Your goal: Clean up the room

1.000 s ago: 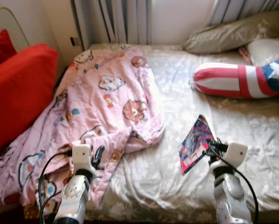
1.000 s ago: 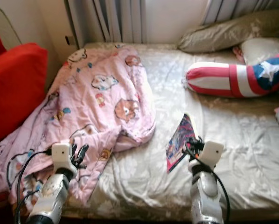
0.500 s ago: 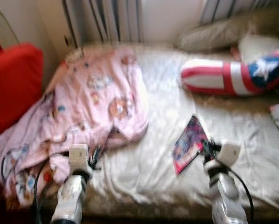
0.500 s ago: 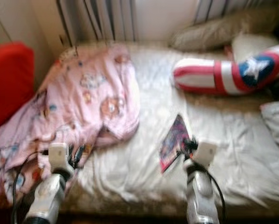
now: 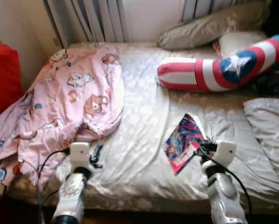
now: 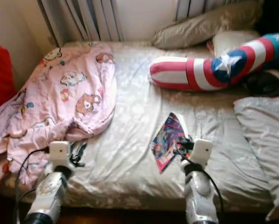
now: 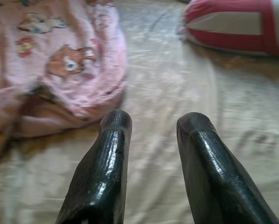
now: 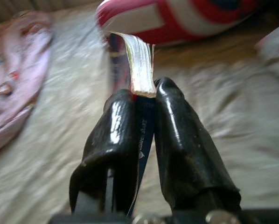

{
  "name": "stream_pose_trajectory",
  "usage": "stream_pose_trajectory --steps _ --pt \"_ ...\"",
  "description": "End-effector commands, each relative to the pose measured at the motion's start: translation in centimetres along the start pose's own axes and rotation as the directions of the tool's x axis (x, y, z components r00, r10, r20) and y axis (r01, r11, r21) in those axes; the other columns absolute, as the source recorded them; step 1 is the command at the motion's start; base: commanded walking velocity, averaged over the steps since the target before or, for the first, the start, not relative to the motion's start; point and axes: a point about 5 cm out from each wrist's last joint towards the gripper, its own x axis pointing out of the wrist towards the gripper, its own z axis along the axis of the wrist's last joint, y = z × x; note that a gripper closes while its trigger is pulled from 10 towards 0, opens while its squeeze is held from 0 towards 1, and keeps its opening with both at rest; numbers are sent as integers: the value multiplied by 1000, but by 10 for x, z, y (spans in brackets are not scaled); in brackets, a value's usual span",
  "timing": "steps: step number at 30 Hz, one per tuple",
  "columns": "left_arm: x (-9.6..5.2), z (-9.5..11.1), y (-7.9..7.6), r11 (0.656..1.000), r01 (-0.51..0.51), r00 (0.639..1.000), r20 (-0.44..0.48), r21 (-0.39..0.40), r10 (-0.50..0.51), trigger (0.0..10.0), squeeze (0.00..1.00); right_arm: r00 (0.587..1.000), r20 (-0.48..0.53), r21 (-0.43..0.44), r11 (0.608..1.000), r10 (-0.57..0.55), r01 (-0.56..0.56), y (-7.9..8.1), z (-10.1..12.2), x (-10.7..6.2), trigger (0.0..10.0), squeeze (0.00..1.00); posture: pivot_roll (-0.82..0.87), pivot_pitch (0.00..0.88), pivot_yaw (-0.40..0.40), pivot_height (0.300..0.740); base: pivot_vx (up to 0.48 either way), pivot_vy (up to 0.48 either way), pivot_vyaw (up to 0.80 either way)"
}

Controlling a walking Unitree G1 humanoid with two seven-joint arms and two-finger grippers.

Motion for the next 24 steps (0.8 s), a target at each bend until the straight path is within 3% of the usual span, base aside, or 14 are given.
stream_pose_trajectory --steps 1,6,24 --pt "-3 1 11 1000 -23 1000 1 16 23 10000 0 999 44 5 1000 21 -22 8 8 4 10000 0 24 74 31 740 0 -394 0" --pt "-3 0 10 1000 -21 1000 -2 16 21 10000 0 999 46 8 1000 20 -21 7 8 3 10000 0 20 67 33 740 0 -324 0" --pt "-3 0 9 1000 -29 1000 6 -8 29 10000 0 999 40 3 1000 15 -15 3 9 4 10000 0 20 83 22 740 0 0 0"
